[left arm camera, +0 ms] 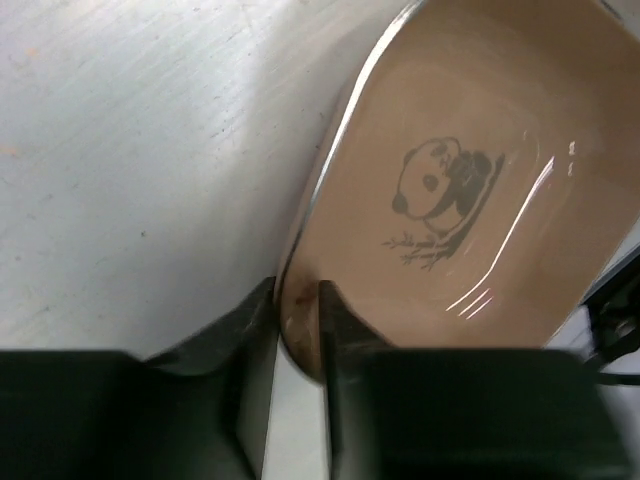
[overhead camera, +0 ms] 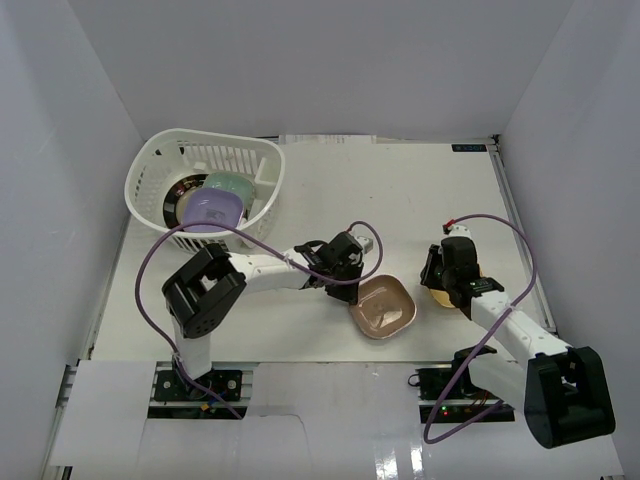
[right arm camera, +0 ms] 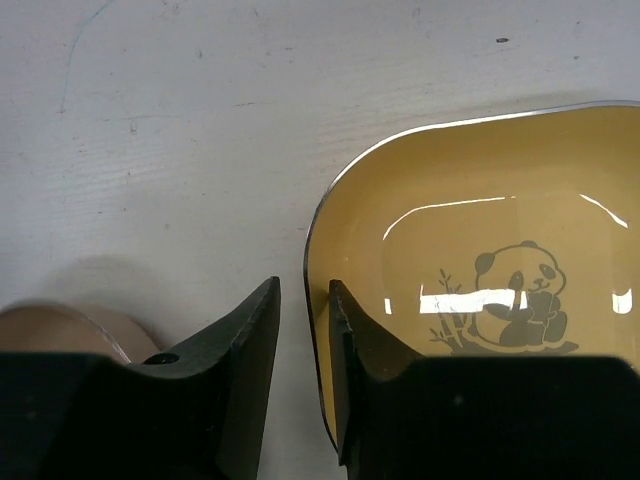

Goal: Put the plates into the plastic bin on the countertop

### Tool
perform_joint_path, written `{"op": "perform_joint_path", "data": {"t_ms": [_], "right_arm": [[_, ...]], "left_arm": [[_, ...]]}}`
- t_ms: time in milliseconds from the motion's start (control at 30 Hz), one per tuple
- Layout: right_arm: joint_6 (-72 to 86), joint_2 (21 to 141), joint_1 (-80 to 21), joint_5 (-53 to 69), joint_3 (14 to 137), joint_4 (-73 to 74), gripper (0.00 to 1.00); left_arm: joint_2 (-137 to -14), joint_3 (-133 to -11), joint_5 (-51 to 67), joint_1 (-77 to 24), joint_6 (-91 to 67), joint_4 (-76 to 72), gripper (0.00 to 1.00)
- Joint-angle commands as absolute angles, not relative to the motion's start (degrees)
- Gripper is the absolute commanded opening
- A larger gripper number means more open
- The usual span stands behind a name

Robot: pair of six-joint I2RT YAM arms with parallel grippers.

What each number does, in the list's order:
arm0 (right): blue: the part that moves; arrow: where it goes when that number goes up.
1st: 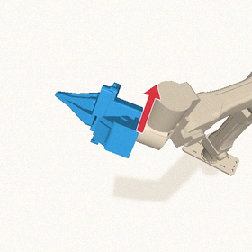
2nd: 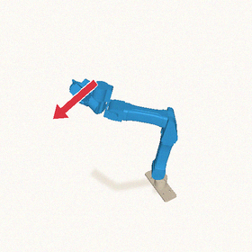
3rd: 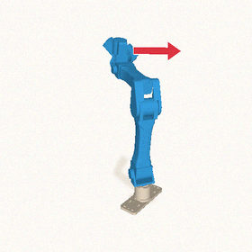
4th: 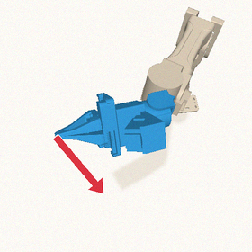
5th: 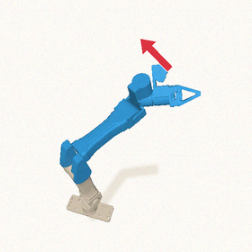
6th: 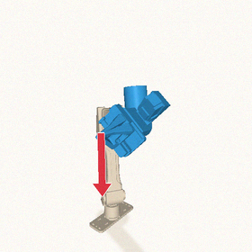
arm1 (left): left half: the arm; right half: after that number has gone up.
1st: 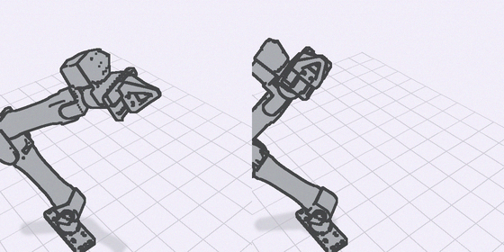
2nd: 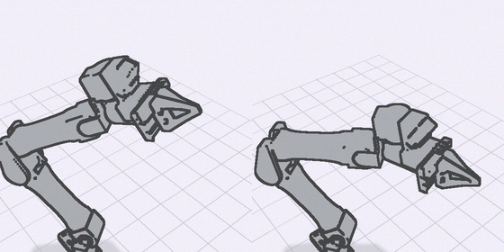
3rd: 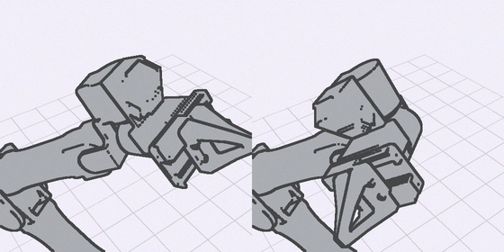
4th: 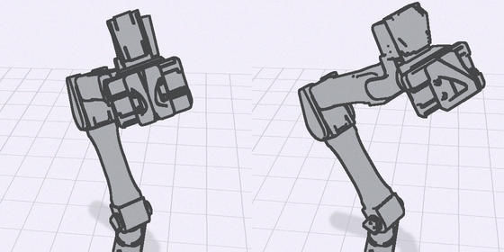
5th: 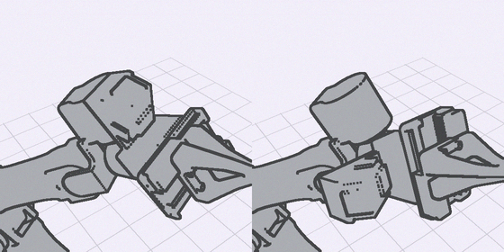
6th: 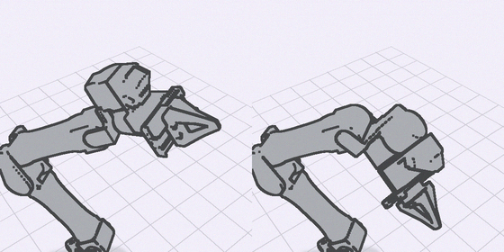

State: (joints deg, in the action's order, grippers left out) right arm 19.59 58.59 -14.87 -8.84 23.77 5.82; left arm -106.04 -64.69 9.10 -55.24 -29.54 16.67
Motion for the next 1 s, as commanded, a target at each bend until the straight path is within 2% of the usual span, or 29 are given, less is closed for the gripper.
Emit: {"op": "perform_joint_path", "data": {"t_ms": [0,67,167,200,333,467,567,800,967], "right_arm": [[20.6,59.3,-14.4,-6.3,23.5,2.7,0.30],[20.6,59.4,-14.2,-6.2,23.4,2.7,0.29],[20.5,59.7,-14.1,-5.6,23.5,2.5,0.23],[20.4,59.7,-14.1,-5.5,23.4,2.2,0.17],[20.1,59.4,-14.0,-4.7,23.2,1.9,0.08],[19.7,58.0,-14.1,-3.3,22.8,1.5,0.08],[19.8,55.8,-14.2,-1.3,22.1,0.7,0.08],[20.0,54.9,-17.7,1.2,24.7,0.7,0.08],[20.1,56.8,-26.4,-3.4,30.6,1.1,0.08]], "left_arm": [[-105.5,-66.0,6.7,-55.4,-28.6,17.0,0.14],[-104.5,-65.4,4.1,-55.3,-28.6,17.9,0.00],[-99.9,-64.3,2.2,-55.3,-28.5,18.9,0.00],[-98.0,-64.0,1.1,-55.2,-28.6,19.7,0.00],[-84.5,-63.5,-2.3,-52.9,-28.9,23.3,0.00],[-72.3,-64.2,-2.5,-43.3,-29.9,28.7,0.00],[-66.9,-66.6,-8.3,-33.9,-28.7,33.7,0.00],[-63.4,-66.5,-17.2,-13.0,-26.0,33.2,0.00],[-65.6,-64.3,-17.4,-5.2,-23.5,32.3,0.00]]}}
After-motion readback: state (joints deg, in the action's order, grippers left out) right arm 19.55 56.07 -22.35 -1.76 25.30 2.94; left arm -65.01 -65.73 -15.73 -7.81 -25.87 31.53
